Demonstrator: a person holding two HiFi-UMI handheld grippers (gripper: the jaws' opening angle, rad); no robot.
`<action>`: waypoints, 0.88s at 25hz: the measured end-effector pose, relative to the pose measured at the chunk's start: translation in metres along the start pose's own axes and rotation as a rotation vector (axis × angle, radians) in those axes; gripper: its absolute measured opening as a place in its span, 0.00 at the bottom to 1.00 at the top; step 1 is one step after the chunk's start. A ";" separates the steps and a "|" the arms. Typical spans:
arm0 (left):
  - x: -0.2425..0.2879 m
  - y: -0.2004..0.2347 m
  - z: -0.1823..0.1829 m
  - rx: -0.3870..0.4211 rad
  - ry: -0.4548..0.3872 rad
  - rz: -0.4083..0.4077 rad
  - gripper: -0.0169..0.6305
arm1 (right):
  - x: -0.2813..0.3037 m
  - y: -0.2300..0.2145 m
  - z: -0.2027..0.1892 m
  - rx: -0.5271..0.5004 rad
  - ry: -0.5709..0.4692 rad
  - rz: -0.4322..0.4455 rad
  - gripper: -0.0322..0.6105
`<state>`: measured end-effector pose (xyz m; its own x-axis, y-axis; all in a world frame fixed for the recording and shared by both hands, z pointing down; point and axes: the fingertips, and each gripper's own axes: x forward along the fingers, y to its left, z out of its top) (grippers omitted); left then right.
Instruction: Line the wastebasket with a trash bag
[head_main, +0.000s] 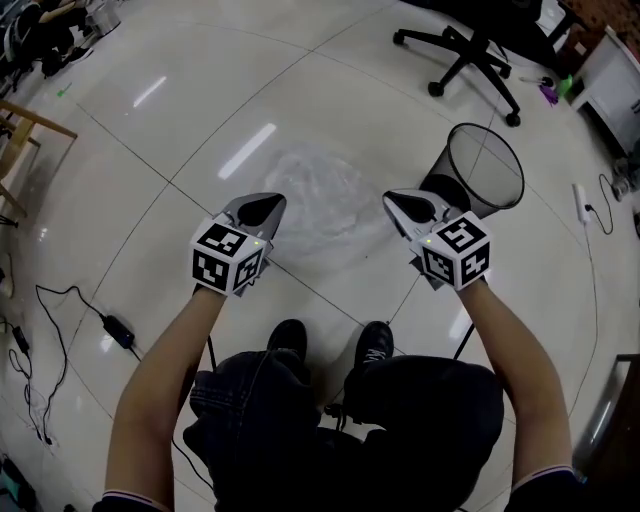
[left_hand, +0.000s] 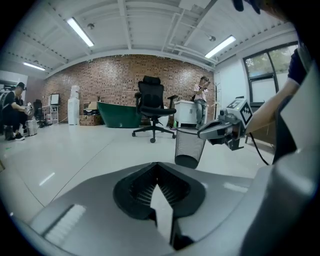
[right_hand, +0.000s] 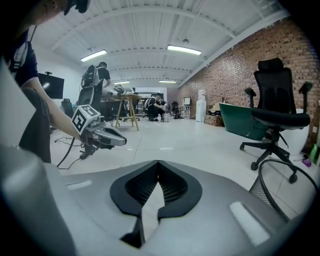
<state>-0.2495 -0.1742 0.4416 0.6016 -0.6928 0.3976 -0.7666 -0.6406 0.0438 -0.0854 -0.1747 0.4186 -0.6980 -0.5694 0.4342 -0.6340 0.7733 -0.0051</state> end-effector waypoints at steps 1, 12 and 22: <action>-0.001 0.002 -0.004 -0.007 0.007 0.012 0.05 | 0.003 -0.001 -0.004 0.000 0.007 0.009 0.05; 0.001 0.013 -0.067 -0.017 0.123 0.085 0.05 | 0.036 -0.019 -0.045 0.008 0.043 0.056 0.06; 0.021 0.036 -0.162 -0.069 0.307 0.123 0.21 | 0.062 -0.039 -0.112 0.033 0.167 0.035 0.13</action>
<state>-0.3001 -0.1582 0.5998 0.4163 -0.6244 0.6609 -0.8488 -0.5274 0.0364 -0.0665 -0.2090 0.5465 -0.6564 -0.4859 0.5771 -0.6229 0.7807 -0.0512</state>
